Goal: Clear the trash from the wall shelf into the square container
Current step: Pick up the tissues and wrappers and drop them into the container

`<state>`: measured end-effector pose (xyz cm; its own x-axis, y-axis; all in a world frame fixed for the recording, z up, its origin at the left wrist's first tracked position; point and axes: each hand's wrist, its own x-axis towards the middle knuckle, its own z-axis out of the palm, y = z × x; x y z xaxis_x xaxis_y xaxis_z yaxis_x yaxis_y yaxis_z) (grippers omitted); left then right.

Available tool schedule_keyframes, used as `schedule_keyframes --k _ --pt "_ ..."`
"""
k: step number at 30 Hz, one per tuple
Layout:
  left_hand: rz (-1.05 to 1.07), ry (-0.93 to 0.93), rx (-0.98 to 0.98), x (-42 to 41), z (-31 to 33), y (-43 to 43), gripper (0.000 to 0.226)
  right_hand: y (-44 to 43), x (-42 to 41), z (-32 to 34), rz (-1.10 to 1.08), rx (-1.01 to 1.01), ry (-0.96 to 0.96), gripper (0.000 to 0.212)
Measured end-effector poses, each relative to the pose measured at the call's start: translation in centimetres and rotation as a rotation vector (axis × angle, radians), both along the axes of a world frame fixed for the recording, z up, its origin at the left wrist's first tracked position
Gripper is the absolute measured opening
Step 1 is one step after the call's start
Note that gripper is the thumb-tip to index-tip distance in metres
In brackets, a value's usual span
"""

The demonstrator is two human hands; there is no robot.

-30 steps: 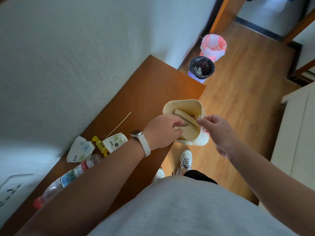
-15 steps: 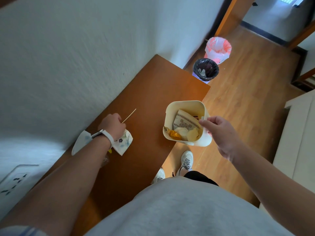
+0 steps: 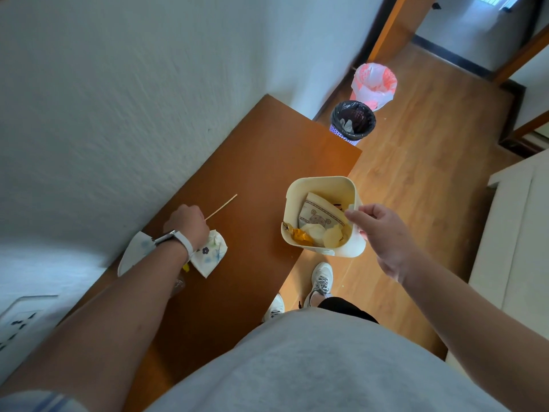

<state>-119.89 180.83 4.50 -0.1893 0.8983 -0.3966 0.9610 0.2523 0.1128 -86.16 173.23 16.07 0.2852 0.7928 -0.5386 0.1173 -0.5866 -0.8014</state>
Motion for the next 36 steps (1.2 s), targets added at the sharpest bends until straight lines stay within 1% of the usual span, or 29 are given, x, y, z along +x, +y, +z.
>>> schedule_keyframes --k 2,5,8,11,13,15,18,21,25,27,30,36 --pt "0.010 -0.068 0.032 0.1 0.5 0.0 0.014 0.0 0.1 0.0 0.001 -0.001 0.001 0.014" --pt "-0.024 -0.323 0.065 0.9 2.0 -0.2 0.007 0.1 0.0 0.1 -0.004 0.002 0.001 0.016" --pt "-0.147 -0.556 0.113 3.0 4.7 -1.2 0.006 0.2 0.0 0.2 -0.010 0.010 -0.002 0.016" --pt "-0.267 -0.656 0.204 5.0 7.3 -2.2 0.006 0.3 0.0 0.3 0.004 0.017 0.006 0.015" --pt "-0.358 -0.673 0.255 6.2 8.7 -2.8 0.006 0.3 0.1 0.2 0.016 0.011 0.011 0.016" --pt "-0.454 -0.653 0.278 7.3 9.6 -3.2 0.009 0.4 0.2 0.0 0.021 0.007 0.014 0.019" --pt "-0.575 -0.607 0.240 8.8 9.9 -3.7 0.011 0.4 0.4 -0.1 0.030 0.004 0.009 0.023" --pt "-0.659 -0.566 0.211 9.8 9.8 -4.0 0.014 0.4 0.6 -0.2 0.027 0.004 0.017 0.019" --pt "-0.720 -0.517 0.217 11.3 9.7 -4.4 0.019 0.4 0.7 -0.2 0.029 0.016 0.028 0.016" --pt "-0.734 -0.511 0.219 12.1 9.4 -4.5 0.020 0.4 0.8 -0.1 0.030 0.017 0.033 0.019" --pt "-0.710 -0.555 0.246 13.1 9.2 -4.5 0.019 0.5 0.9 -0.2 0.030 0.012 0.033 0.020" --pt "-0.579 -0.620 0.312 11.8 8.9 -4.2 0.015 0.4 1.4 -0.4 0.030 -0.001 0.033 0.025"
